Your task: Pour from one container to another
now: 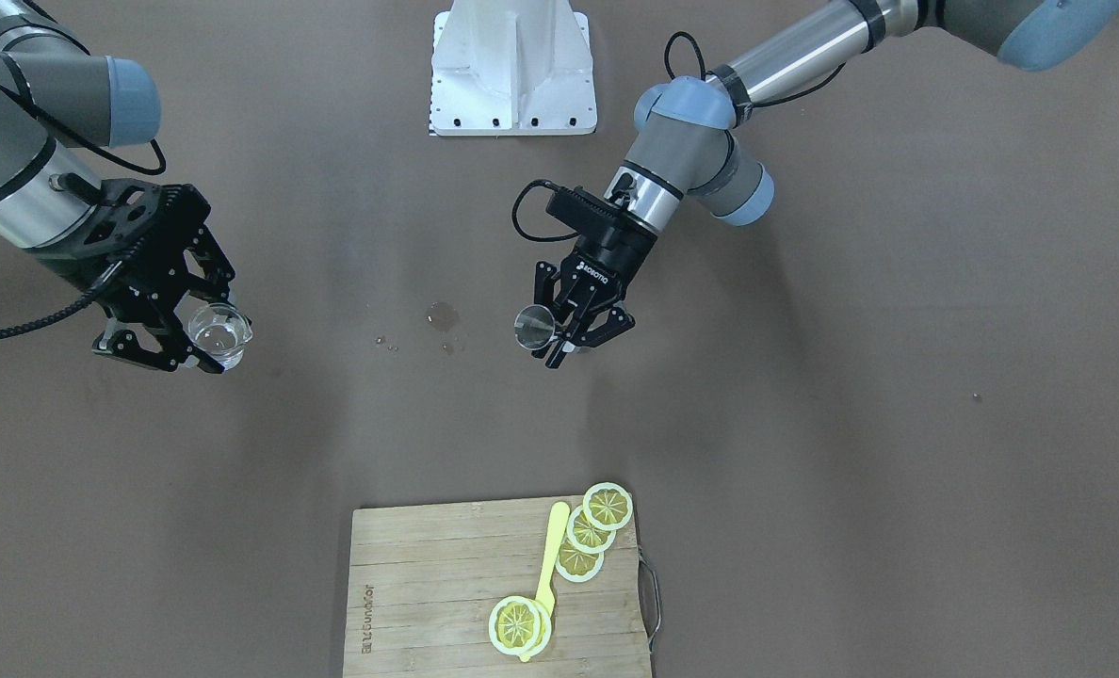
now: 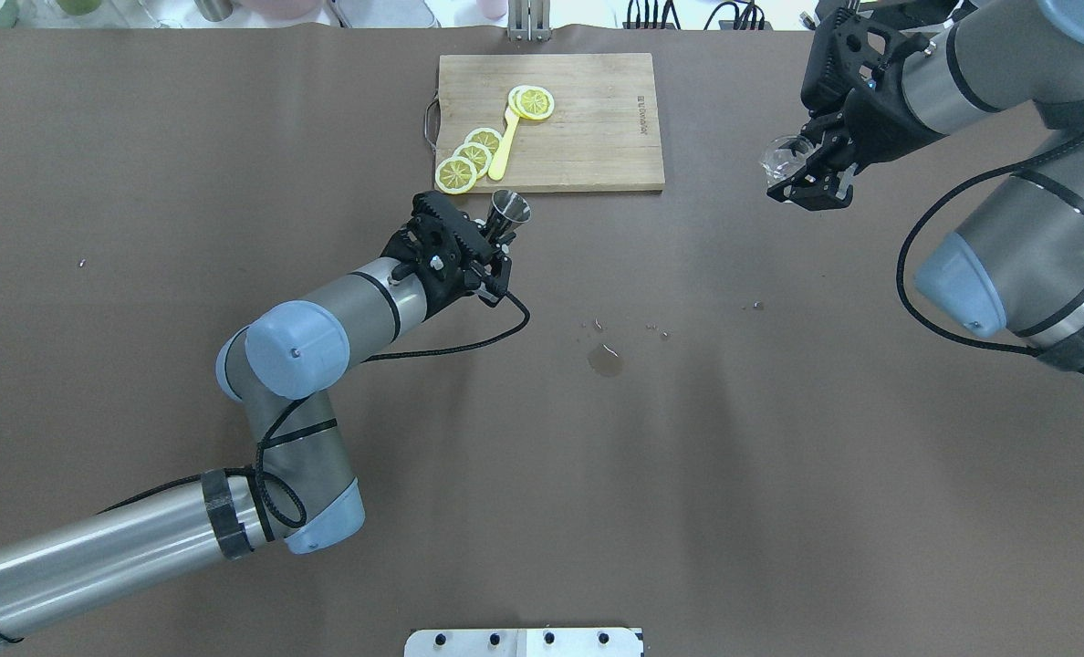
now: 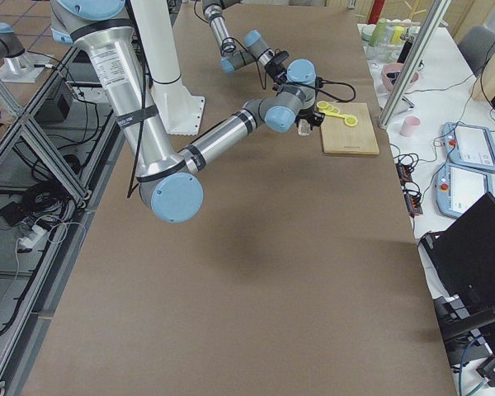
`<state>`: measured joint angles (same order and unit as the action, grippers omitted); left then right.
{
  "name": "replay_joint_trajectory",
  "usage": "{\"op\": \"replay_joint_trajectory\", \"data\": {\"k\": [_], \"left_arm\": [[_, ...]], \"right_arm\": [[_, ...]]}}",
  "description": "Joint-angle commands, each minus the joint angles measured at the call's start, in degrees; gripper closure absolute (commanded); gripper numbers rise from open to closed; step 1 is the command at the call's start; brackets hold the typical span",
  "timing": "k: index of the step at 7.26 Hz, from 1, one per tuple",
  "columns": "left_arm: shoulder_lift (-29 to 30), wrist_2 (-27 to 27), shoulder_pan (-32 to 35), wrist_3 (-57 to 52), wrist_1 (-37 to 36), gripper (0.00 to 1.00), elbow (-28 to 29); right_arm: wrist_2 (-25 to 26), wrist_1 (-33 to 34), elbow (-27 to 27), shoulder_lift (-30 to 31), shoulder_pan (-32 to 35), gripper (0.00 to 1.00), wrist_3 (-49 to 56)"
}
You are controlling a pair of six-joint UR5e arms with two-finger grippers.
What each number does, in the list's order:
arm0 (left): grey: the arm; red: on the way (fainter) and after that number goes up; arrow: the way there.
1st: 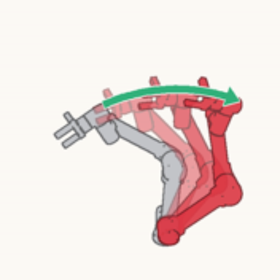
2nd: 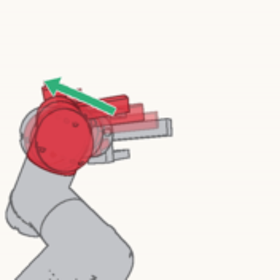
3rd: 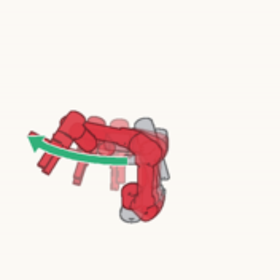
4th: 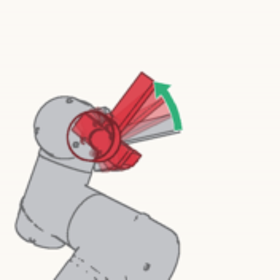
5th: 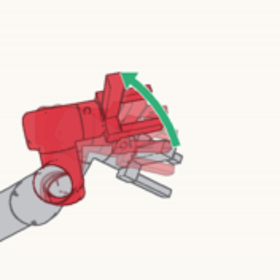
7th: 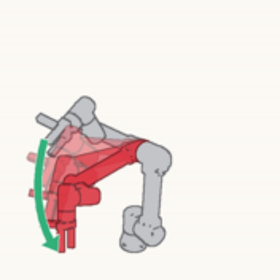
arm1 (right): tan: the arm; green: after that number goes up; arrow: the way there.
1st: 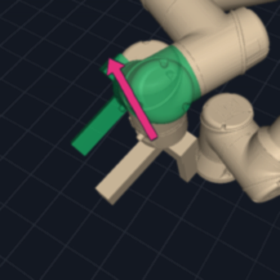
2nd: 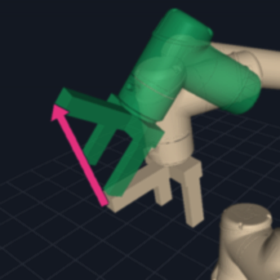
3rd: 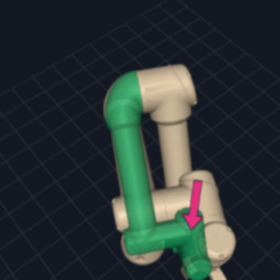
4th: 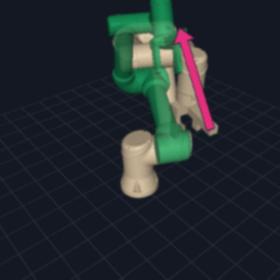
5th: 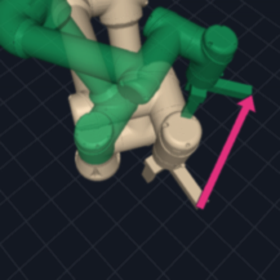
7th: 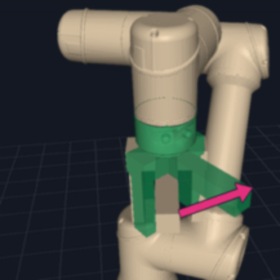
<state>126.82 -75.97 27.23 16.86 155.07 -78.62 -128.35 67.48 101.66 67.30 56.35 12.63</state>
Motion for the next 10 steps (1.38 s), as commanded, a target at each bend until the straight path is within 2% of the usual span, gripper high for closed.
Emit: {"op": "replay_joint_trajectory", "data": {"k": [1,5,8,10], "left_arm": [[3.86,-8.72,2.03,-9.53,-1.34,1.0,3.2],[10.53,-33.66,8.34,-12.97,-1.61,1.0,11.18],[13.54,-44.06,12.83,-15.63,-0.83,1.0,17.52],[14.94,-44.7,12.76,-16.59,0.84,1.0,19.46]], "right_arm": [[0.47,0.11,-0.14,-0.76,-0.8,1.0,-0.24],[0.82,0.28,-0.15,-2.17,-2.82,1.0,-0.42],[2.66,3.53,-0.15,-4.36,-4.75,1.0,-0.42],[2.76,3.54,-0.41,-4.46,-5.81,1.0,-0.33]]}}
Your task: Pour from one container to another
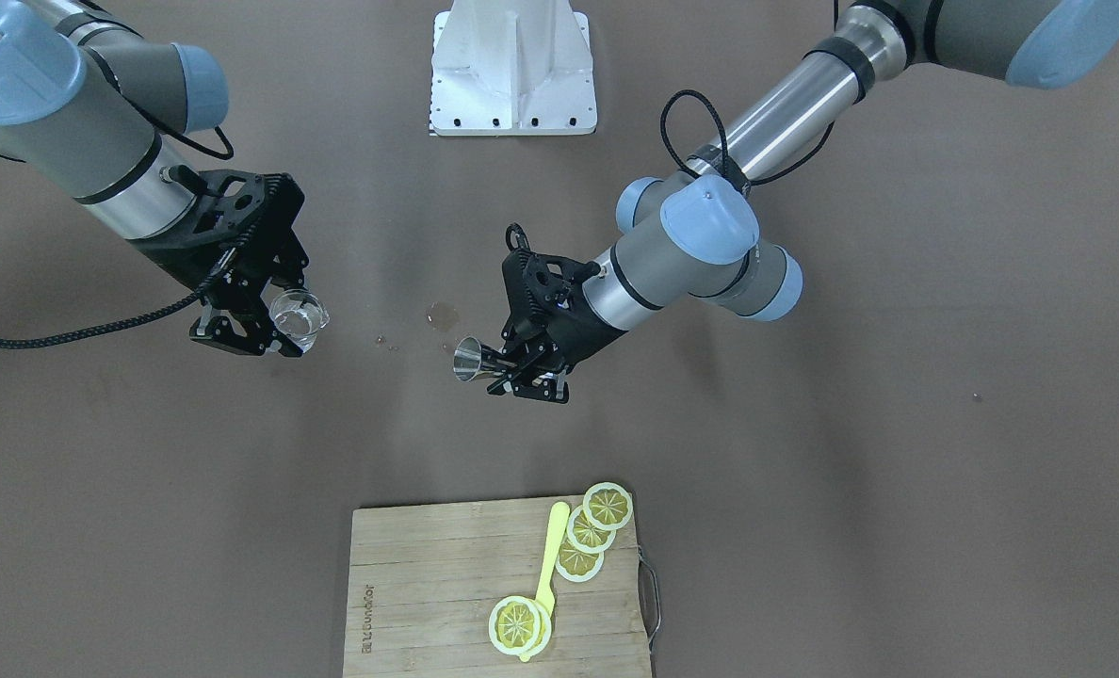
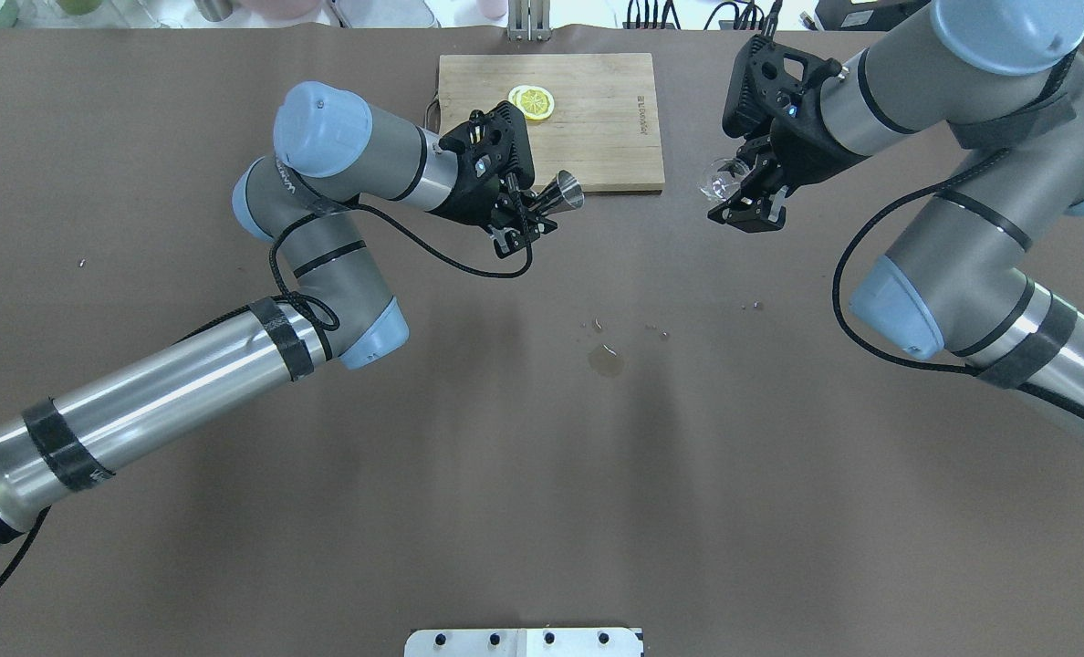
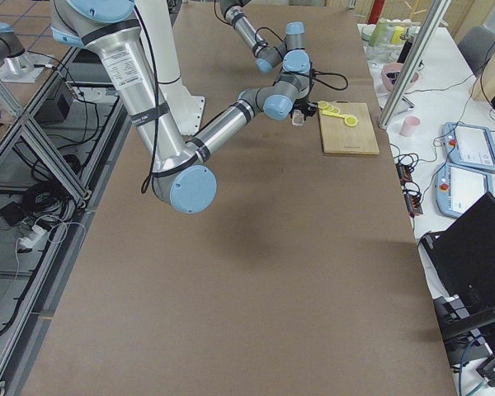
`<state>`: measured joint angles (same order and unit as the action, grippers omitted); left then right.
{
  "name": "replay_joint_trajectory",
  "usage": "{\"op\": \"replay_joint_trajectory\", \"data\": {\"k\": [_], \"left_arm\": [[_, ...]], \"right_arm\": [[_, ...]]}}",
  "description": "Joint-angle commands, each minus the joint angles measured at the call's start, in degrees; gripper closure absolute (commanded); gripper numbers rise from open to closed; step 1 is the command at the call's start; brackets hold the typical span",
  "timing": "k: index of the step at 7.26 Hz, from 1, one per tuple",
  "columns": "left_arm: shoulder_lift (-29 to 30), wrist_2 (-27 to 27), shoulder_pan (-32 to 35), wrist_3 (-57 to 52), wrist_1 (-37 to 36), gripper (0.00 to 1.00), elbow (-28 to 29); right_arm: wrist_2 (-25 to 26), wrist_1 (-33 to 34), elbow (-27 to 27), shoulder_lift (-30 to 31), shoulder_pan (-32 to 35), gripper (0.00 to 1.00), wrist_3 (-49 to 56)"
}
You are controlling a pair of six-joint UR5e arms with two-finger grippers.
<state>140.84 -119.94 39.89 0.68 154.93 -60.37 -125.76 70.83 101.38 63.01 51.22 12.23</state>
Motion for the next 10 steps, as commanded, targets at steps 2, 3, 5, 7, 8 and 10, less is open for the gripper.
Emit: {"op": "replay_joint_trajectory", "data": {"k": [2,3,5,7,8,10], "left_arm": [[2.68,-0.74,-0.34,-0.42,3.52,1.0,3.76],[3.39,-0.74,-1.12,-0.42,3.88,1.0,4.03],[5.4,-0.65,-2.53,-0.42,3.89,1.0,5.08],[5.85,-0.39,-3.76,-0.42,4.06,1.0,5.09],[5.94,-0.04,-4.55,-0.42,5.45,1.0,5.09],[6.03,1.8,-5.26,0.2,13.24,1.0,9.71]], "right_arm": [[0.16,0.27,-0.3,-0.26,-1.12,1.0,0.07],[0.25,0.36,-0.3,-0.17,-1.47,1.0,0.07],[0.16,2.97,-0.39,-1.74,-1.47,1.0,0.68],[0.34,4.67,-0.48,-2.54,-1.99,1.0,1.21],[0.86,4.76,-0.48,-2.54,-2.43,1.0,1.3],[0.69,6.41,-0.31,-3.15,-2.52,1.0,1.48]]}}
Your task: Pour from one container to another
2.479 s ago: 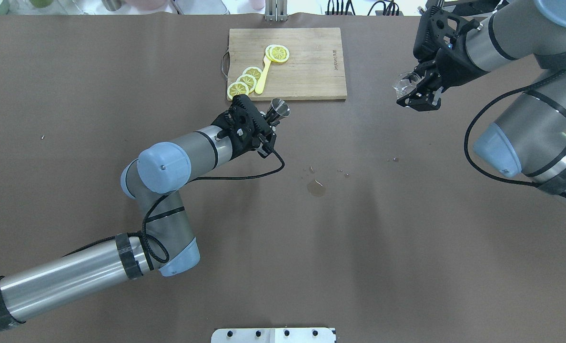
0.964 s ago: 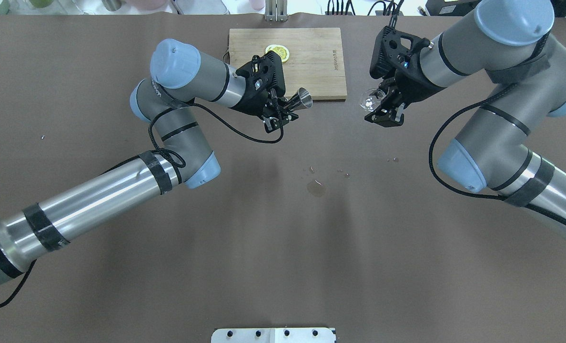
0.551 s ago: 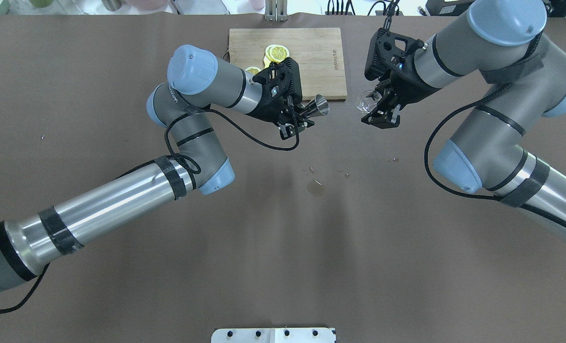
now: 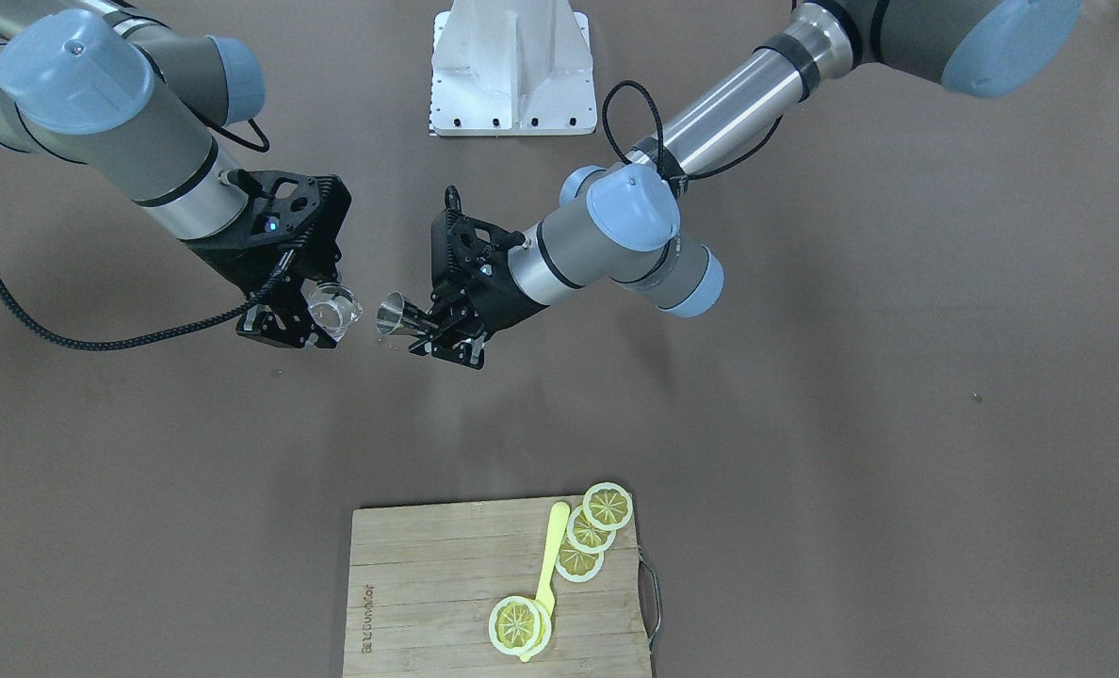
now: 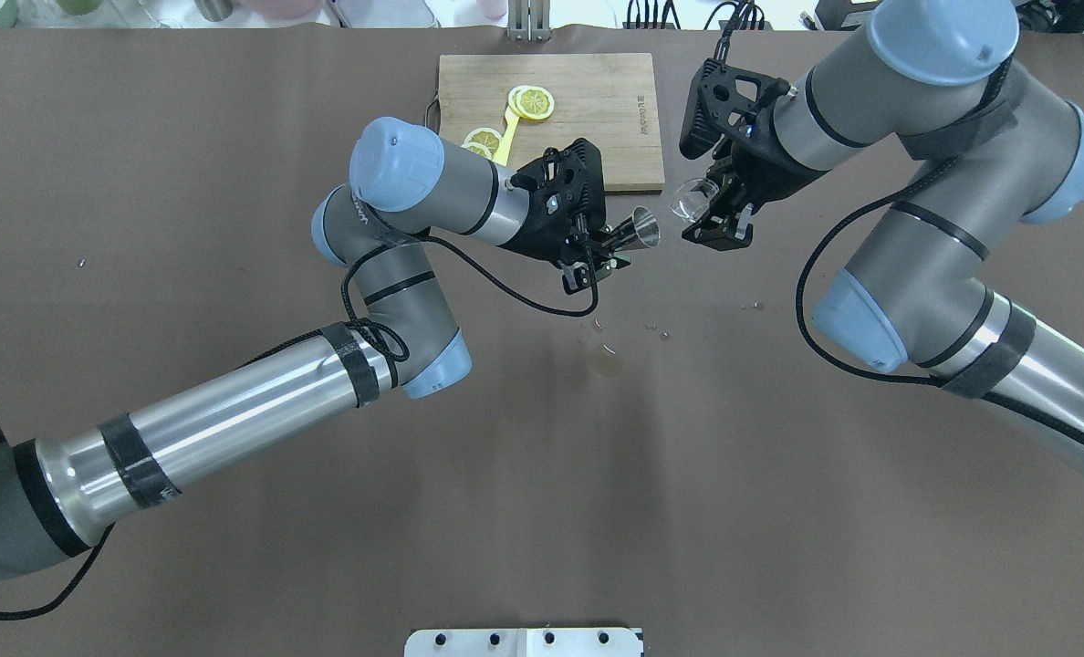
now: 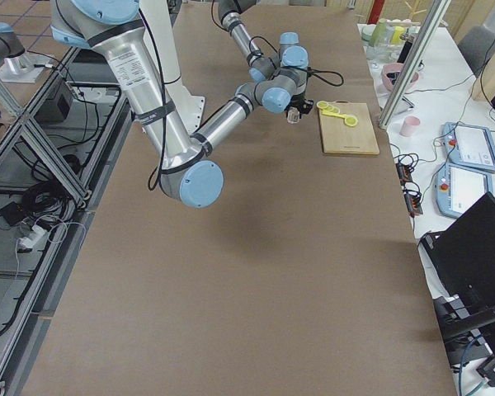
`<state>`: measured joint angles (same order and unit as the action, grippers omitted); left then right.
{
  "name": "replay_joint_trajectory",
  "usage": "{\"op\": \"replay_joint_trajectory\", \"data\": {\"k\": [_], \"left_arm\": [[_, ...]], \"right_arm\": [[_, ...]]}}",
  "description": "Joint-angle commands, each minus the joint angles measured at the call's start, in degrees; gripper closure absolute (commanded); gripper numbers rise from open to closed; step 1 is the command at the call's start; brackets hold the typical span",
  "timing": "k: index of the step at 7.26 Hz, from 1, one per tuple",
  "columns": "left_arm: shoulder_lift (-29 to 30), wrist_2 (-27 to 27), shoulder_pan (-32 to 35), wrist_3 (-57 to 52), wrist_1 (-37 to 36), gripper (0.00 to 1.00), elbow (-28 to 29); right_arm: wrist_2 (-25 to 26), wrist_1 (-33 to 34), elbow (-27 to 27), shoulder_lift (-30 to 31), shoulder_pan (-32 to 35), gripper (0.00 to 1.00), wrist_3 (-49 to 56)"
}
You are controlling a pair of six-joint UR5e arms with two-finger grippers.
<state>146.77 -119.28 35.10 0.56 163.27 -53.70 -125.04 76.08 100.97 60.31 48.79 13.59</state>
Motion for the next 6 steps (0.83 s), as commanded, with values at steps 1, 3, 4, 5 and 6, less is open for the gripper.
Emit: {"op": "replay_joint_trajectory", "data": {"k": [1,3,4,5,6], "left_arm": [[0.36,1.68,-0.64,0.41,7.91,1.0,5.42],[1.41,3.69,-1.78,4.0,14.6,1.0,9.31],[1.68,3.79,-1.96,4.1,14.7,1.0,9.4],[1.94,4.22,-2.22,4.19,14.7,1.0,9.31],[2.03,4.58,-2.31,4.19,14.7,1.0,9.31]], "right_arm": [[-0.11,3.79,0.28,-1.5,-0.18,1.0,1.95],[0.15,8.46,0.63,-2.82,-1.05,1.0,5.29],[0.33,8.56,0.46,-2.74,-1.76,1.0,5.39],[0.41,8.56,0.19,-2.65,-2.03,1.0,5.65],[0.42,9.17,0.1,-2.74,-2.12,1.0,6.7]]}}
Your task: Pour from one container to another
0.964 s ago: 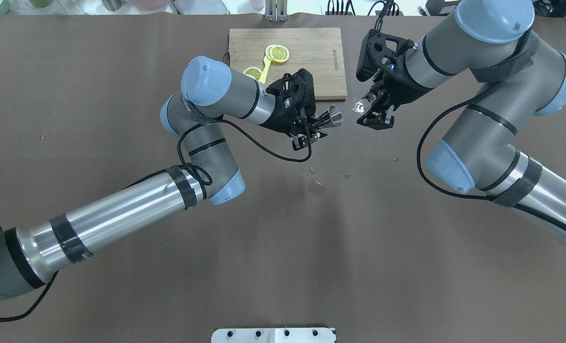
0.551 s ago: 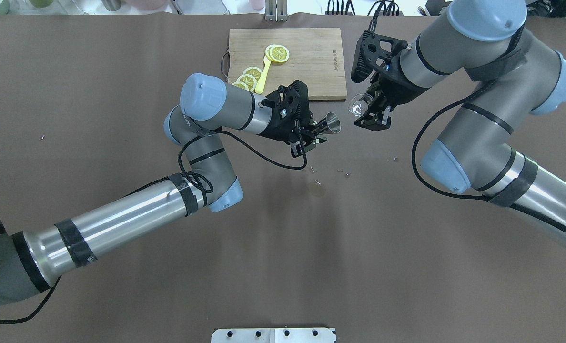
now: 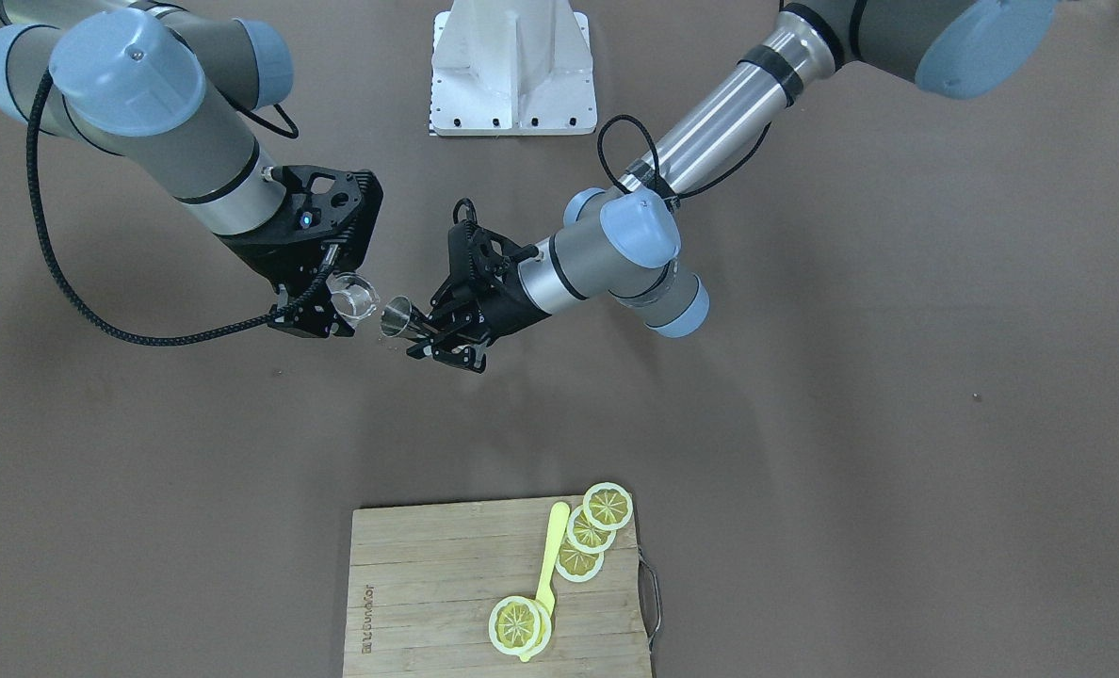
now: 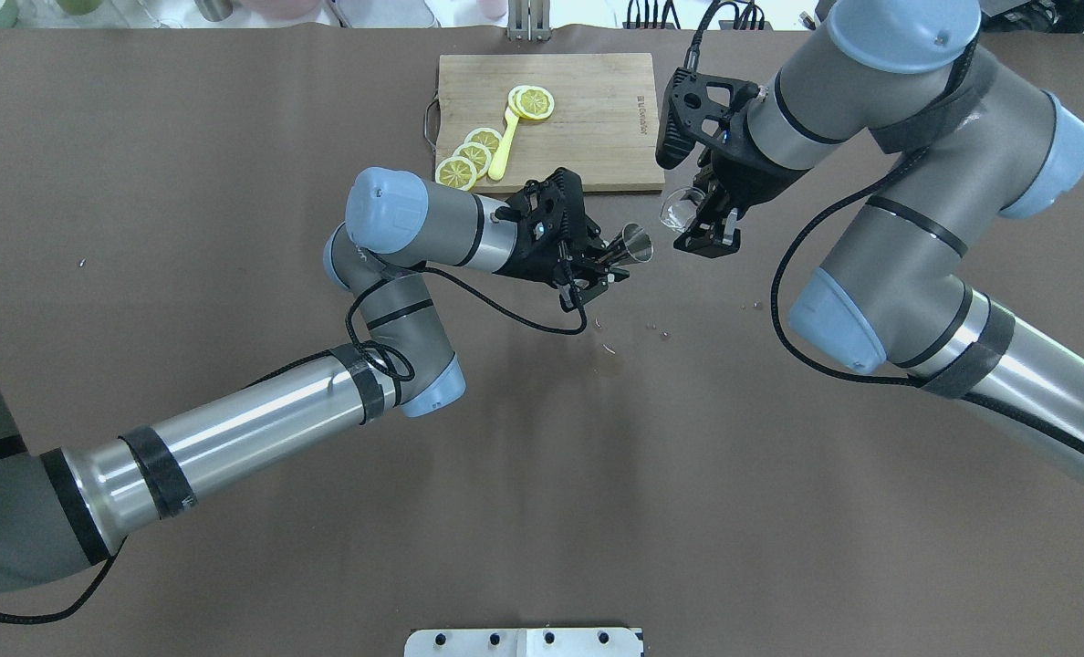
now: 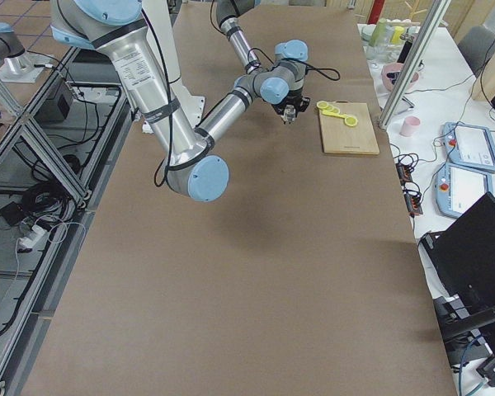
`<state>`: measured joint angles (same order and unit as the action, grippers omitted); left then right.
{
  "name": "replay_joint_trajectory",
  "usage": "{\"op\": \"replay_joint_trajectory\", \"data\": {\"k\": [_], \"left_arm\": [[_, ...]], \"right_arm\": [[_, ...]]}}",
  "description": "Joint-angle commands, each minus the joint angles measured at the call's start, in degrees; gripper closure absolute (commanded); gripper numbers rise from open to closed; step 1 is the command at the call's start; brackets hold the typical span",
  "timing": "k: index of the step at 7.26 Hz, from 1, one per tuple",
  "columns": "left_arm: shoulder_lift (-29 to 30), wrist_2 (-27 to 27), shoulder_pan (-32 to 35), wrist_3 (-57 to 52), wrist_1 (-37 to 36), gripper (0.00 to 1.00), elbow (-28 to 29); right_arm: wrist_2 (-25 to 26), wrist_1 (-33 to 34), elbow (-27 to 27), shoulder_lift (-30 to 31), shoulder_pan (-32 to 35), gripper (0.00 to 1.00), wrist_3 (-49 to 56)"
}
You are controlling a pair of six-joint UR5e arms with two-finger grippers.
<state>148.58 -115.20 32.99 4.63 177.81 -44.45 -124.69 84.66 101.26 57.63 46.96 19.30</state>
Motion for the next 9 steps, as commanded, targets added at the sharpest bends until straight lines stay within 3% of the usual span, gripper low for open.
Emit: {"op": "replay_joint_trajectory", "data": {"k": [1,9], "left_arm": [[0.22,0.59,-0.29,0.12,0.17,1.0,0.06],[0.22,0.5,-0.3,0.12,0.17,1.0,-0.11]], "right_arm": [[0.06,3.64,-0.18,-1.19,-0.37,1.0,3.44],[1.73,15.0,-0.01,-4.89,-1.78,1.0,11.63]]}}
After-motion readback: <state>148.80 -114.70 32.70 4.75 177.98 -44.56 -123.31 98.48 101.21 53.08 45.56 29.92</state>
